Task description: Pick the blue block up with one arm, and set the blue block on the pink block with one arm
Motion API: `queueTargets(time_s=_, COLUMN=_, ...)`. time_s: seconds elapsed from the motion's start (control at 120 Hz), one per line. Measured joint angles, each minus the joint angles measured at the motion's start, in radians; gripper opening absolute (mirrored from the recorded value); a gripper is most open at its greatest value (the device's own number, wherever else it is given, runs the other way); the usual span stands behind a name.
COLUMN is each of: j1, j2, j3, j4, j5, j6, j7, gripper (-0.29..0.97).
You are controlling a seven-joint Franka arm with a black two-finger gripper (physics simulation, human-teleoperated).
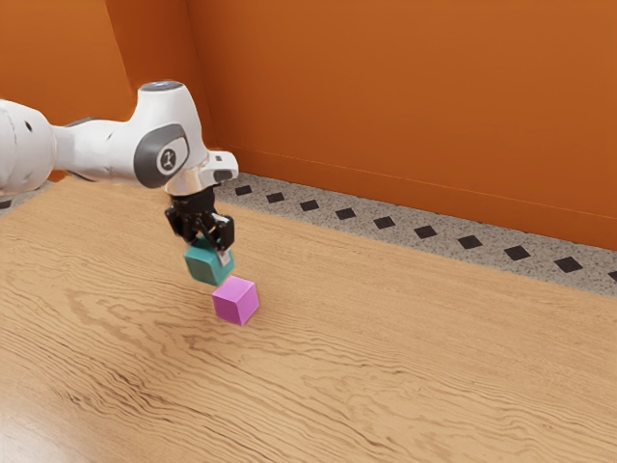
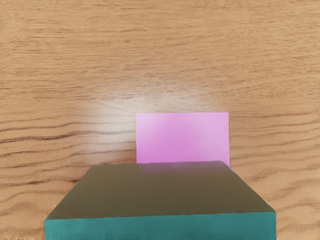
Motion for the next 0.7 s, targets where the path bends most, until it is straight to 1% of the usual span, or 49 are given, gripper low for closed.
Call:
queueTargets(time_s=0.158, j1=-0.004, j2=0.053, j3=-0.013, j4=0.06, j5=-0.02, j6=-0.049, j7=-0.025, gripper=0.33)
queueTargets(time_s=0.25, j1=-0.006, j2=0.071, j3=-0.017, j4=0.075, j5=-0.02, j6=-0.064, j7=-0.033, gripper=0.33)
queueTargets(time_s=0.375, j1=-0.006, j2=0.121, j3=-0.019, j4=0.139, j5=-0.017, j6=-0.076, j7=-0.034, gripper=0.34)
queueTargets(time_s=0.7, j1=-0.006, j2=0.131, j3=-0.018, j4=0.148, j5=-0.015, j6=-0.088, j7=-0.021, gripper=0.35)
